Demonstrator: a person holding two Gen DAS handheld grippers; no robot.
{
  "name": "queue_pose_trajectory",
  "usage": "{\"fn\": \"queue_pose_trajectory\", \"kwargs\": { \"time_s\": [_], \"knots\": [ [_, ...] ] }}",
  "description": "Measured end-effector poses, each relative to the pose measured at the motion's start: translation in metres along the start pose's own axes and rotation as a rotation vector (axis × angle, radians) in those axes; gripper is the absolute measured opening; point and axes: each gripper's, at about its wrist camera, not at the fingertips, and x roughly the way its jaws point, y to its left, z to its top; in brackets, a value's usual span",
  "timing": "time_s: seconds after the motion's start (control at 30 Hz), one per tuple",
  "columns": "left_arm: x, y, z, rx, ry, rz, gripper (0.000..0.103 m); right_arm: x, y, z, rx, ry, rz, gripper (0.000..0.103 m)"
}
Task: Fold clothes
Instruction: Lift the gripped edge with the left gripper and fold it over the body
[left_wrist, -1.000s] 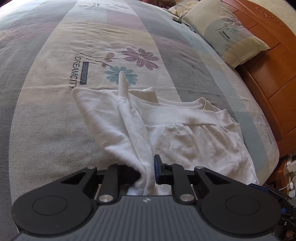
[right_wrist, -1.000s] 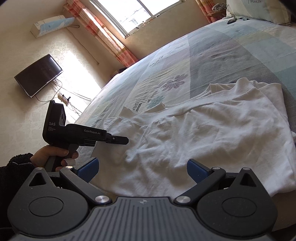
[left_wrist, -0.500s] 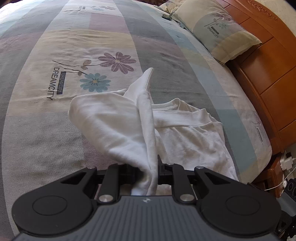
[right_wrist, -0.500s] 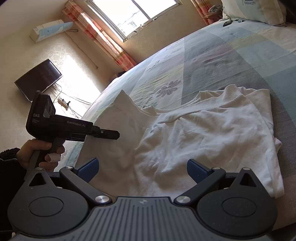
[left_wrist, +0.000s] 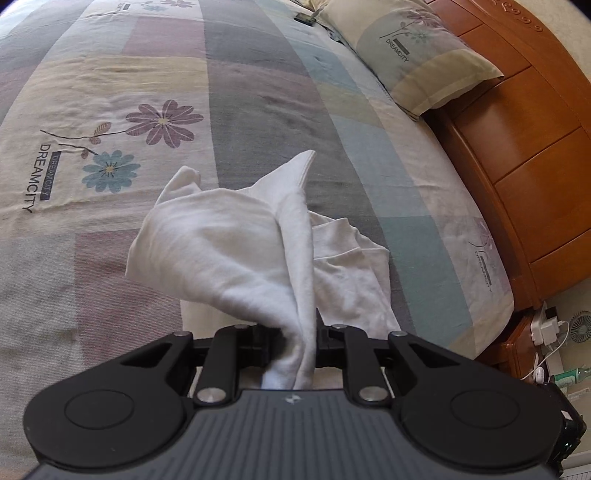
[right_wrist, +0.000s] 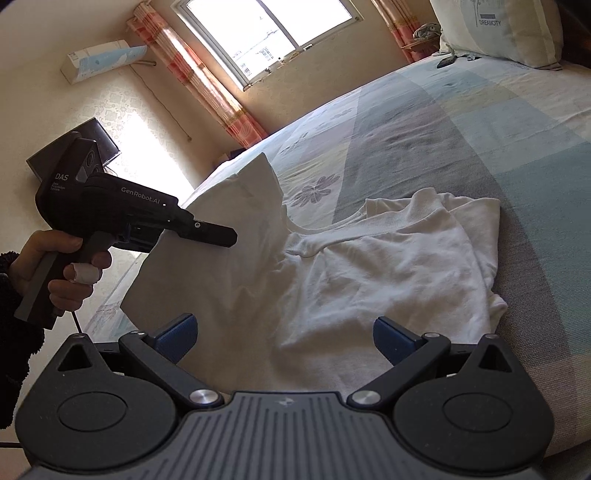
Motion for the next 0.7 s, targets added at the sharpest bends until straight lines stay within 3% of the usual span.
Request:
{"fn": "queue_pose_trajectory", "kwargs": {
  "time_s": [0.37,0.7],
  "knots": [
    [0.052,-0.054,0.027,0.012,0.065,-0.063,0.016,-0.026,-0.02,-0.002,-0.006,-0.034,-0.033,0.103],
    [0.099,-0.078,0.034,-0.01,0.129,-0.023,0.016,-0.045,-0.035,0.0,0.023,-0.068,-0.044,0.103]
  ]
}}
